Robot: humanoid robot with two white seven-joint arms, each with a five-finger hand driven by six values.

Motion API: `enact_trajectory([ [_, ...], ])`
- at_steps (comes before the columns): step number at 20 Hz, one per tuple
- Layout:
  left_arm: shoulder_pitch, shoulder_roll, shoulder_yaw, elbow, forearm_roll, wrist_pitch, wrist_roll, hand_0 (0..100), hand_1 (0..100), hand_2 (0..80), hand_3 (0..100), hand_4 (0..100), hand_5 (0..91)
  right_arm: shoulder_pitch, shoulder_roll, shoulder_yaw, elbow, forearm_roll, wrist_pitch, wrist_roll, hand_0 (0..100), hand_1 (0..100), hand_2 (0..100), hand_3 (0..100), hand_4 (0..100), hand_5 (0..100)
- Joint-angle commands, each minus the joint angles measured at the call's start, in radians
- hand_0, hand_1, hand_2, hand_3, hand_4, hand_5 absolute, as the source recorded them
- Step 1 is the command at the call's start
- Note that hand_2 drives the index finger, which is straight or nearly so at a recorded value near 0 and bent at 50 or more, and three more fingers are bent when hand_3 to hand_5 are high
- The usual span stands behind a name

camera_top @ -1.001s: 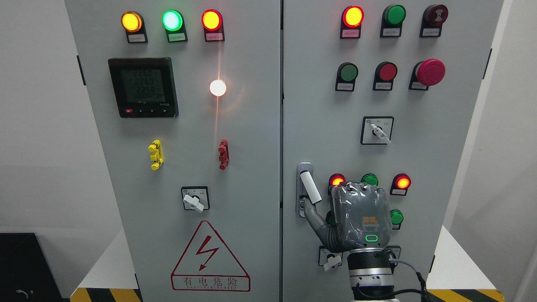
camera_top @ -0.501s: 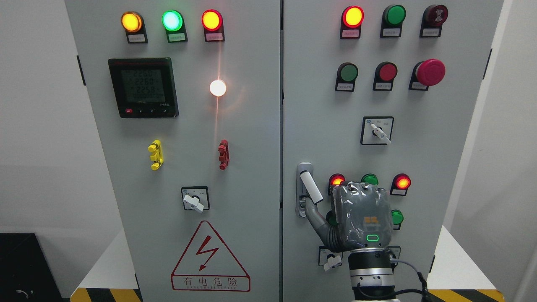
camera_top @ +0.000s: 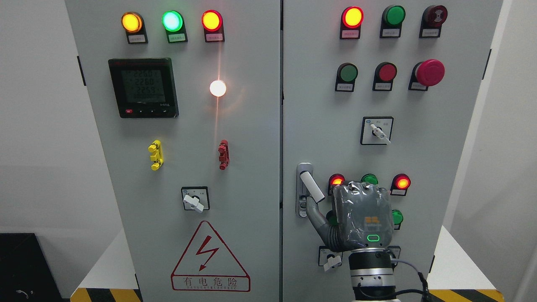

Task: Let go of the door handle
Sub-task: 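Rotate the door handle lever with the right hand to horizontal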

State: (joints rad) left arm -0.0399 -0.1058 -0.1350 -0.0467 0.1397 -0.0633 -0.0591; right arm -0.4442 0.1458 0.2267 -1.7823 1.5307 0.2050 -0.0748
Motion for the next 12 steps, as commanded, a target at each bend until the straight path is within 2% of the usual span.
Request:
enact_trajectory([
  [1, 0.000, 0.000, 0.000, 0.001, 0.000, 0.000, -0.001, 12, 56, 0.0, 0, 0, 0.0, 0.001, 0.001, -0.001, 0.000, 0.000, 0.001, 0.003, 45, 38, 100, 100, 100, 100],
  [12, 0.000, 0.000, 0.000, -0.001, 0.000, 0.002, -0.001, 12, 56, 0.0, 0, 0, 0.0, 0.001, 0.000, -0.009, -0.006, 0.000, 0.001, 0.003, 45, 39, 100, 100, 100, 100],
])
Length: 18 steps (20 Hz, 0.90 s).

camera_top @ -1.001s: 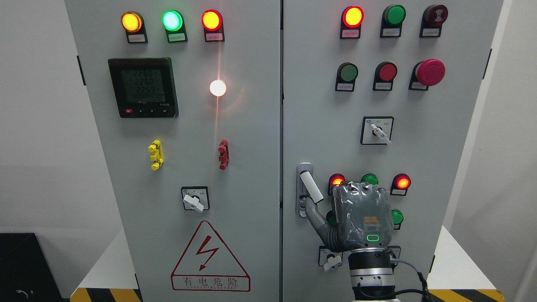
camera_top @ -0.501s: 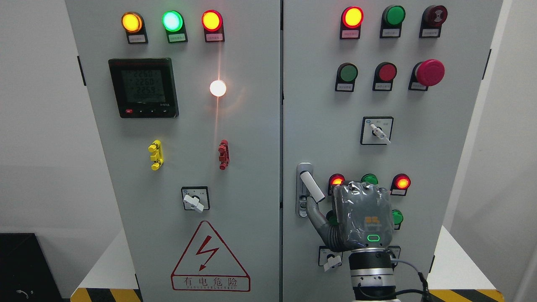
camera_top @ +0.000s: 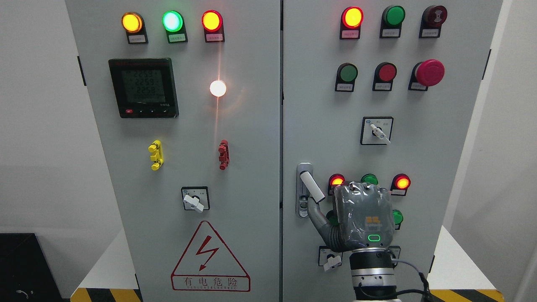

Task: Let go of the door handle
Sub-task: 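Rotate the door handle lever with the right hand to horizontal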

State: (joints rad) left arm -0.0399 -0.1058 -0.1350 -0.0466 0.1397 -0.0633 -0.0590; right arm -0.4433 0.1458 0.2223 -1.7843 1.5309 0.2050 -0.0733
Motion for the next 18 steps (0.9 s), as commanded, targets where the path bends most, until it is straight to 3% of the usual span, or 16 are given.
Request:
enact_trajectory([
  [1, 0.000, 0.000, 0.000, 0.001, 0.000, 0.000, -0.001, 12, 56, 0.0, 0, 0, 0.0, 0.000, 0.000, -0.004, -0.004, 0.000, 0.001, 0.001, 45, 39, 100, 100, 100, 100],
  [18, 0.000, 0.000, 0.000, 0.001, 0.000, 0.000, -0.001, 12, 56, 0.0, 0, 0, 0.0, 0.000, 0.001, -0.014, -0.007, 0.000, 0.001, 0.000, 46, 39, 100, 100, 100, 100],
])
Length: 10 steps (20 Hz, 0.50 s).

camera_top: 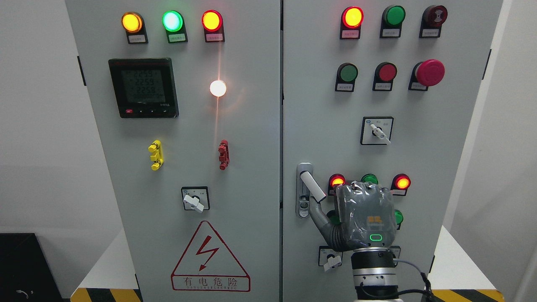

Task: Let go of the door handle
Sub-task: 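Rotate the door handle lever with the right hand to horizontal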

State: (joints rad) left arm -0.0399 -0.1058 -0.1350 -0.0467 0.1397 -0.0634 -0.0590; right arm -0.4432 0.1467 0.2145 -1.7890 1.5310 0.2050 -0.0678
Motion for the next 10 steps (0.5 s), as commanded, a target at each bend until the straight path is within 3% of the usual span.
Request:
enact_trajectory([
  [1, 0.000, 0.000, 0.000, 0.001, 0.000, 0.000, -0.001, 12, 56, 0.0, 0, 0, 0.0, 0.000, 0.001, -0.006, -0.006, 0.000, 0.001, -0.006, 46, 39, 100, 100, 100, 100],
  [10, 0.000, 0.000, 0.000, -0.001, 0.000, 0.000, -0.001, 12, 56, 0.0, 0, 0, 0.0, 0.000, 0.001, -0.010, -0.009, 0.000, -0.001, -0.006, 46, 38, 100, 100, 100, 100],
])
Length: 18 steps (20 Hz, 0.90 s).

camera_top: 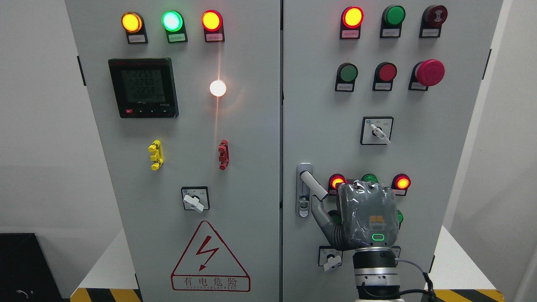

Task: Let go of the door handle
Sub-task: 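Rotate the door handle lever with the right hand to horizontal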

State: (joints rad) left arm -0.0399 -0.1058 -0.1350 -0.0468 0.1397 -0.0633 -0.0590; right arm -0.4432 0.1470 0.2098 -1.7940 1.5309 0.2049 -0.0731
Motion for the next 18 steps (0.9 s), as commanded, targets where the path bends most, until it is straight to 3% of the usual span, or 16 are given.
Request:
enact_trajectory([
  [1, 0.000, 0.000, 0.000, 0.001, 0.000, 0.000, -0.001, 12, 56, 0.0, 0, 0, 0.0, 0.000, 0.000, -0.006, -0.004, 0.000, -0.001, -0.001, 46, 38, 100, 100, 100, 100],
  [18, 0.000, 0.000, 0.000, -0.001, 0.000, 0.000, -0.001, 12, 56, 0.0, 0, 0, 0.0, 0.000, 0.000, -0.007, -0.011, 0.000, -0.001, -0.002, 47, 38, 100, 100, 100, 100],
])
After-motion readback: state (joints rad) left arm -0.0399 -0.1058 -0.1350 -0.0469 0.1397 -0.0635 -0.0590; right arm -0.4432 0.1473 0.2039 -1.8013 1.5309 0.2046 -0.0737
